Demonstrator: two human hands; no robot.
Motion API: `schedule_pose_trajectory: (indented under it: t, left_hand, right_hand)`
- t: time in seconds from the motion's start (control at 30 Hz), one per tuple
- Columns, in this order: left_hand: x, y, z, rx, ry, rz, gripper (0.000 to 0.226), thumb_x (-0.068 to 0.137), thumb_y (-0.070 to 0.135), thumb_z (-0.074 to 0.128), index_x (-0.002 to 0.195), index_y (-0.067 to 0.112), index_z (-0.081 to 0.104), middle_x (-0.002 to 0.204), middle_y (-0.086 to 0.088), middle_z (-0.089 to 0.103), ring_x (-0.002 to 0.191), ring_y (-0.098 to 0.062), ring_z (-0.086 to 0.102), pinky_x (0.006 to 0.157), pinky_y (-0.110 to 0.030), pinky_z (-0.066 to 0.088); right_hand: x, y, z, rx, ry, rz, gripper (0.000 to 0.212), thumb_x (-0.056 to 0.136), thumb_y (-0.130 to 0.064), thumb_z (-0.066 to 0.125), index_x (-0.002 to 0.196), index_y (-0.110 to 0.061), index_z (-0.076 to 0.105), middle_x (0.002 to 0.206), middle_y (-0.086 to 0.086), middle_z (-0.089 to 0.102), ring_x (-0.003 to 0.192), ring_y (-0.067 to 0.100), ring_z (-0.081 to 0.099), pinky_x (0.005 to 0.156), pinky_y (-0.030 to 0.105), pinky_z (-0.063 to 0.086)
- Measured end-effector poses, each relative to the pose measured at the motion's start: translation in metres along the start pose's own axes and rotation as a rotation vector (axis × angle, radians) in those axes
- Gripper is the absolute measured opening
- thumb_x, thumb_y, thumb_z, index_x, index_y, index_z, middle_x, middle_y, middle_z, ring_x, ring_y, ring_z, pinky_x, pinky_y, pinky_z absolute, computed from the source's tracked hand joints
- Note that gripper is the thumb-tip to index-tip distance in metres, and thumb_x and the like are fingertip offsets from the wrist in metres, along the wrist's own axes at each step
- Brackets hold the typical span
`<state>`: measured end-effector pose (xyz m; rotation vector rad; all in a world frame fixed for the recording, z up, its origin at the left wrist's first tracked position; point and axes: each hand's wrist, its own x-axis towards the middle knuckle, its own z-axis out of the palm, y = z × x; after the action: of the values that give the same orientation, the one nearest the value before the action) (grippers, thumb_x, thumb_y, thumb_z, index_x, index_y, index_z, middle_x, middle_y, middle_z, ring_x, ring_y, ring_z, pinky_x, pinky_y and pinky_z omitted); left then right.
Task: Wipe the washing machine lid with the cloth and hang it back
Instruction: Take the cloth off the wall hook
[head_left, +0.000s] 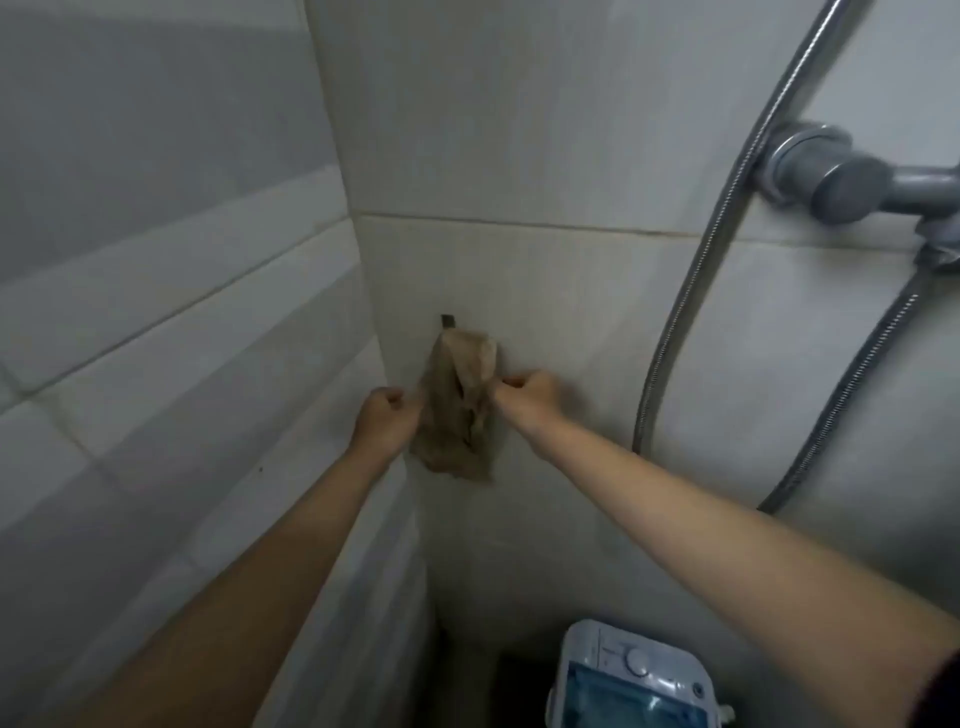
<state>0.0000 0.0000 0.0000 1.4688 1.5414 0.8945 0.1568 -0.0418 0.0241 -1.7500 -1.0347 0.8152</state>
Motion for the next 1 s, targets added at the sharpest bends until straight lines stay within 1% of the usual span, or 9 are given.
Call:
schedule_pose_trajectory:
  t: [0.13,0.2,0.3,0.43,0.6,0.67,0.83,0.93,1.0]
  left_hand:
    - [0.021,-0.013,0.011,0.016,-0.074,0.008,0.015,0.079,0.031,0.060,0.084,0.017,0.062,0.096,-0.012,0.067,0.095,-0.032,0.063,0.084,-0.040,0.050]
    - [0.028,-0.021,0.019,0.030,-0.080,0.022,0.032,0.074,0.031,0.056,0.088,0.004,0.063,0.094,-0.025,0.066,0.095,-0.040,0.062,0.074,-0.042,0.050]
    - [0.049,-0.041,0.030,0.075,-0.087,0.060,0.069,0.060,0.040,0.043,0.101,-0.015,0.054,0.100,-0.036,0.059,0.099,-0.042,0.057,0.073,-0.053,0.047]
    - [0.071,-0.068,0.037,0.027,-0.148,-0.002,0.076,0.051,0.053,0.056,0.117,0.015,0.057,0.112,-0.011,0.067,0.102,-0.027,0.064,0.089,-0.044,0.053]
    - [0.028,-0.026,0.032,0.043,-0.231,-0.003,0.026,0.074,0.029,0.075,0.094,0.018,0.065,0.100,-0.006,0.066,0.097,-0.024,0.061,0.090,-0.038,0.050]
    - [0.017,-0.020,0.030,0.010,-0.313,0.017,0.009,0.079,0.018,0.072,0.083,0.022,0.065,0.090,-0.002,0.067,0.094,-0.022,0.062,0.086,-0.033,0.049]
    - [-0.004,-0.011,0.032,0.051,-0.514,0.004,0.014,0.089,0.017,0.060,0.076,0.016,0.065,0.081,-0.001,0.066,0.077,-0.014,0.061,0.071,-0.022,0.047]
    - [-0.016,-0.007,0.038,0.012,-0.565,-0.093,0.016,0.090,0.022,0.057,0.085,0.011,0.067,0.092,-0.014,0.069,0.083,-0.027,0.064,0.079,-0.036,0.050]
    - [-0.025,-0.004,0.048,-0.027,-0.632,-0.163,0.021,0.092,0.024,0.052,0.094,0.008,0.065,0.103,-0.018,0.068,0.089,-0.030,0.064,0.084,-0.040,0.050]
  right_hand:
    - [0.004,-0.010,0.014,0.071,-0.025,-0.021,0.028,0.080,-0.031,0.070,0.090,-0.005,0.072,0.087,0.009,0.073,0.079,0.021,0.067,0.068,0.030,0.052]
    - [0.004,-0.013,0.018,0.028,-0.028,-0.067,0.013,0.082,-0.022,0.068,0.075,-0.011,0.070,0.080,0.009,0.072,0.077,0.022,0.066,0.069,0.032,0.052]
    - [0.006,-0.024,0.017,0.010,0.010,-0.131,0.035,0.080,-0.012,0.062,0.050,-0.022,0.045,0.053,-0.002,0.051,0.056,0.017,0.053,0.052,0.028,0.040]
    - [0.001,-0.055,0.010,0.089,-0.016,-0.241,0.036,0.090,-0.017,0.053,0.058,-0.020,0.036,0.055,-0.003,0.040,0.052,0.012,0.040,0.051,0.028,0.031]
    - [-0.009,-0.088,-0.014,0.171,-0.050,-0.351,0.019,0.096,-0.019,0.047,0.094,-0.002,0.056,0.084,0.010,0.055,0.079,0.020,0.054,0.070,0.031,0.041]
    - [-0.012,-0.091,-0.026,0.173,-0.018,-0.384,0.016,0.096,-0.019,0.046,0.095,-0.005,0.054,0.087,0.011,0.055,0.081,0.021,0.054,0.070,0.030,0.042]
    - [-0.018,-0.076,-0.066,0.071,0.058,-0.411,0.012,0.097,-0.015,0.045,0.098,-0.008,0.055,0.081,0.000,0.058,0.082,0.018,0.055,0.064,0.025,0.041]
    - [-0.024,-0.049,-0.089,-0.074,0.074,-0.435,0.019,0.095,-0.016,0.047,0.096,-0.001,0.061,0.089,0.011,0.066,0.085,0.024,0.061,0.075,0.030,0.045]
    - [-0.033,-0.026,-0.102,-0.178,0.027,-0.463,0.013,0.094,-0.013,0.049,0.085,-0.008,0.055,0.080,0.006,0.062,0.080,0.021,0.058,0.069,0.027,0.042]
